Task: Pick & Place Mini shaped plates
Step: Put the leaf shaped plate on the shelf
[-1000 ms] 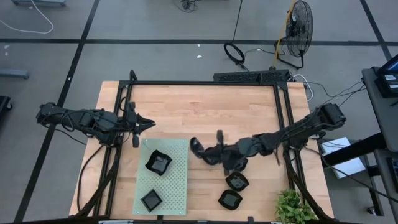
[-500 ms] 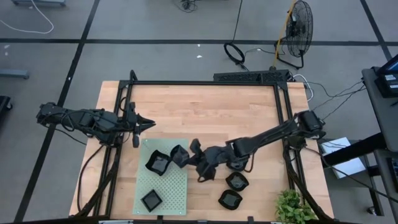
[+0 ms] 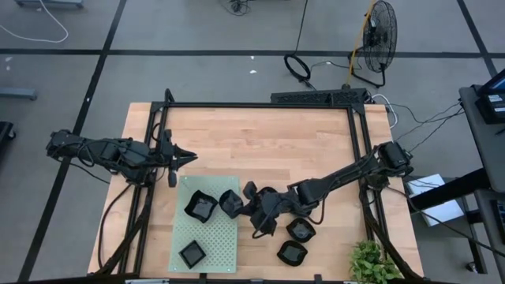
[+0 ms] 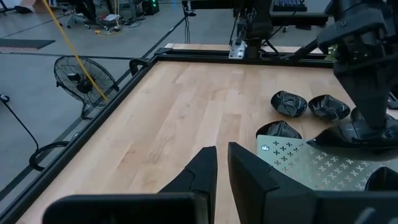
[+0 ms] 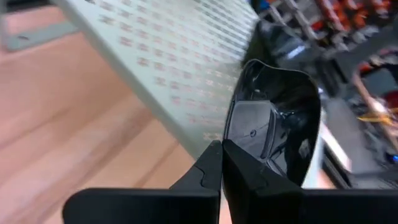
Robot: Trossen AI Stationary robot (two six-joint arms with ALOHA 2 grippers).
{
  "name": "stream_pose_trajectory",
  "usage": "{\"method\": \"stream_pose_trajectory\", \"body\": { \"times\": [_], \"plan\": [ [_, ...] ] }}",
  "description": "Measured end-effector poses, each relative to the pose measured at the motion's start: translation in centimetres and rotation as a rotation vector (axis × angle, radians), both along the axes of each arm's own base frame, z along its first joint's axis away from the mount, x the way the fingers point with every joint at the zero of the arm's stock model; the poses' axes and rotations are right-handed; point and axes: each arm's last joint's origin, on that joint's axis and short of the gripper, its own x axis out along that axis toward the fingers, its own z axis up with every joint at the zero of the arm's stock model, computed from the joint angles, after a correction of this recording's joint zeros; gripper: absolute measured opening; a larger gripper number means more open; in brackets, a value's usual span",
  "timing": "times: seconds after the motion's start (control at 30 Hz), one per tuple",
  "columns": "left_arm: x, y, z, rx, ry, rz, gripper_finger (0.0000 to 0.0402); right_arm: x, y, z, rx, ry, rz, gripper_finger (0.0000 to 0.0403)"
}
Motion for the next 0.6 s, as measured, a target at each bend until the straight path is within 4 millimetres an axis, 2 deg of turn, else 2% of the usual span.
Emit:
{"method": "stream_pose_trajectory", "body": {
  "times": [0.13, 0.3, 0.6],
  "plan": [
    [0.0, 0.0, 0.0, 0.000, 0.000, 0.000, 0.0047, -0.2, 0.1, -0.5, 0.043, 0.028, 0.089, 0.0000],
    [0.0, 0.0, 0.0, 0.000, 0.000, 0.000, 0.0047, 0.2, 0.1, 0.1, 0.051, -0.035, 0.135, 0.0000],
    [0.0, 0.0, 0.0, 0.000, 0.000, 0.000, 0.0047, 1.2, -2.3, 0.4, 0.146, -0.063, 0.191, 0.0000]
  ]
}}
